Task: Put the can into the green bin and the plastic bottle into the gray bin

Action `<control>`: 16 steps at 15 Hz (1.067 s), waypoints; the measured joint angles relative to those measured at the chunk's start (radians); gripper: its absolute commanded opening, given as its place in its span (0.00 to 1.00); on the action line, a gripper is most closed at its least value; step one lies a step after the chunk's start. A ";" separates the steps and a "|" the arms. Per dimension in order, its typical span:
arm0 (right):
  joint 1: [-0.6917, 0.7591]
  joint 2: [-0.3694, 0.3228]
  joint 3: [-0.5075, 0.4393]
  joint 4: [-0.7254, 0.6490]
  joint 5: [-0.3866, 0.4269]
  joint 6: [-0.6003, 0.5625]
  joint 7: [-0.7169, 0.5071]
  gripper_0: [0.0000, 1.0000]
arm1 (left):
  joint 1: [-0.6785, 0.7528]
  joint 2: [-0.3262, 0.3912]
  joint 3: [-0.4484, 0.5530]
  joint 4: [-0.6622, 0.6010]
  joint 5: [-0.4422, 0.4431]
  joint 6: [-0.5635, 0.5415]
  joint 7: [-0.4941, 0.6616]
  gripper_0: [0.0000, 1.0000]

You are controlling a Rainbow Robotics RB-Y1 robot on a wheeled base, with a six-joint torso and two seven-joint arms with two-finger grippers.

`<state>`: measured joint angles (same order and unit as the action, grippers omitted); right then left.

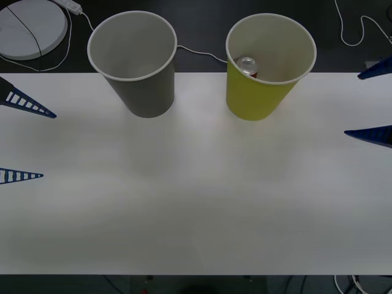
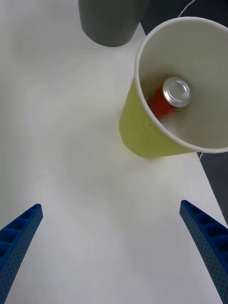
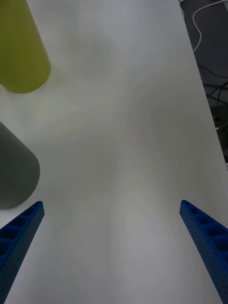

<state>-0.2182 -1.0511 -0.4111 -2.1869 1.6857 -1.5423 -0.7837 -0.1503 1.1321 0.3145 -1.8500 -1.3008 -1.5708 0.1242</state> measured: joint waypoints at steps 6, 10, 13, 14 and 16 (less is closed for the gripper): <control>0.212 0.000 -0.106 0.087 -0.198 0.058 0.260 1.00 | 0.000 0.000 0.000 0.000 0.000 0.000 0.000 1.00; 0.275 0.000 -0.130 0.200 -0.292 0.059 0.436 1.00 | 0.000 0.000 0.000 0.000 0.000 0.000 0.000 1.00; 0.319 0.000 -0.143 0.255 -0.331 0.059 0.540 1.00 | 0.000 0.000 0.000 0.000 0.000 0.000 0.000 1.00; 0.332 0.000 -0.146 0.272 -0.346 0.059 0.569 1.00 | 0.000 0.000 0.000 0.000 0.000 0.000 0.000 1.00; 0.353 0.000 -0.147 0.320 -0.380 0.059 0.629 1.00 | 0.000 0.000 0.000 0.000 0.000 0.000 0.000 1.00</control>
<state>0.1346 -1.0509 -0.5584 -1.8665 1.3052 -1.4834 -0.1545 -0.1503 1.1321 0.3145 -1.8500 -1.3008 -1.5708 0.1242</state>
